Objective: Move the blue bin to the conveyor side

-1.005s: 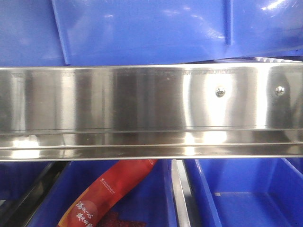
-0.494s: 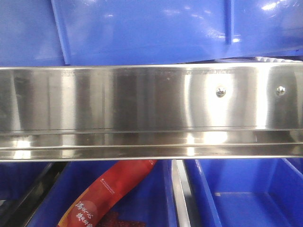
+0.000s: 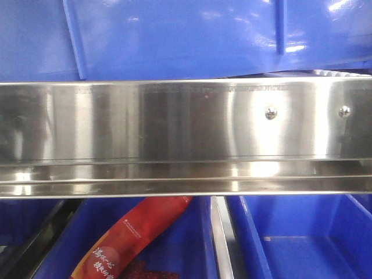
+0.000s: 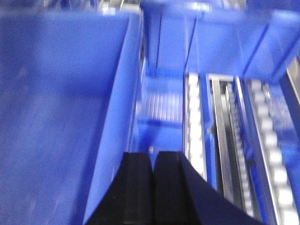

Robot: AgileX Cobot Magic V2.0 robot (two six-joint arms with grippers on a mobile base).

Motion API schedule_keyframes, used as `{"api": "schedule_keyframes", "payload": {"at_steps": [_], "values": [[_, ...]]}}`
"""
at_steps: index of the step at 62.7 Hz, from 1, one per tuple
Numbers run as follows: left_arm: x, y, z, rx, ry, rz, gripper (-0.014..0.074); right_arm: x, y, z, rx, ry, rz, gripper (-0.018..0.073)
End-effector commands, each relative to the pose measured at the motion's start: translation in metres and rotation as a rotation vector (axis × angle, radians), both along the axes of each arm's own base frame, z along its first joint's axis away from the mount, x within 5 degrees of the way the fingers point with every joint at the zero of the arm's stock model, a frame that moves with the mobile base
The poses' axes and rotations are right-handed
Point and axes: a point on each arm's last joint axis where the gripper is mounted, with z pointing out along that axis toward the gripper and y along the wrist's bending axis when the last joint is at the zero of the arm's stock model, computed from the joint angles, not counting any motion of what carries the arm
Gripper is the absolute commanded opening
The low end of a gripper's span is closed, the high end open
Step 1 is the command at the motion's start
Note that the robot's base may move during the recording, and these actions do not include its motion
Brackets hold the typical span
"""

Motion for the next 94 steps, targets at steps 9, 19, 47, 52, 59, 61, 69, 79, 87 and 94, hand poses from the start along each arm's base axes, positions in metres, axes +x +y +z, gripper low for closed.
{"api": "schedule_keyframes", "payload": {"at_steps": [9, 19, 47, 52, 59, 61, 69, 79, 87, 94], "values": [[-0.003, -0.001, -0.001, -0.011, 0.041, -0.005, -0.0018, 0.014, 0.001, -0.002, -0.003, 0.032, 0.004, -0.0079], [-0.003, -0.001, 0.000, -0.011, 0.033, -0.005, -0.0018, 0.030, 0.004, 0.001, 0.009, 0.011, -0.011, -0.0081], [-0.003, -0.001, 0.000, -0.011, 0.037, -0.005, -0.0018, 0.051, 0.027, -0.020, -0.089, 0.051, 0.025, -0.0081], [-0.003, -0.001, 0.000, -0.015, 0.037, -0.005, -0.0018, 0.055, 0.028, -0.023, -0.090, 0.061, 0.025, -0.0081], [-0.003, -0.001, 0.000, -0.015, 0.037, -0.005, -0.0018, 0.058, 0.028, -0.027, -0.094, 0.071, 0.027, -0.0073], [-0.003, -0.001, 0.000, -0.015, 0.037, -0.005, -0.0018, 0.058, 0.028, -0.027, -0.095, 0.070, 0.028, -0.0062], [-0.003, -0.001, 0.000, -0.015, 0.037, -0.005, -0.0018, 0.058, 0.029, -0.027, -0.099, 0.070, 0.036, 0.0095], [-0.003, -0.001, -0.001, -0.015, 0.039, -0.005, -0.0018, 0.059, 0.029, -0.028, -0.100, 0.073, 0.036, 0.0272], [-0.003, -0.001, -0.001, -0.015, 0.039, -0.005, -0.0018, 0.058, 0.031, -0.028, -0.083, 0.075, 0.046, 0.0289], [-0.003, -0.001, -0.001, -0.017, 0.040, -0.006, -0.0018, 0.060, 0.032, -0.030, -0.078, 0.081, 0.050, 0.0289]]}}
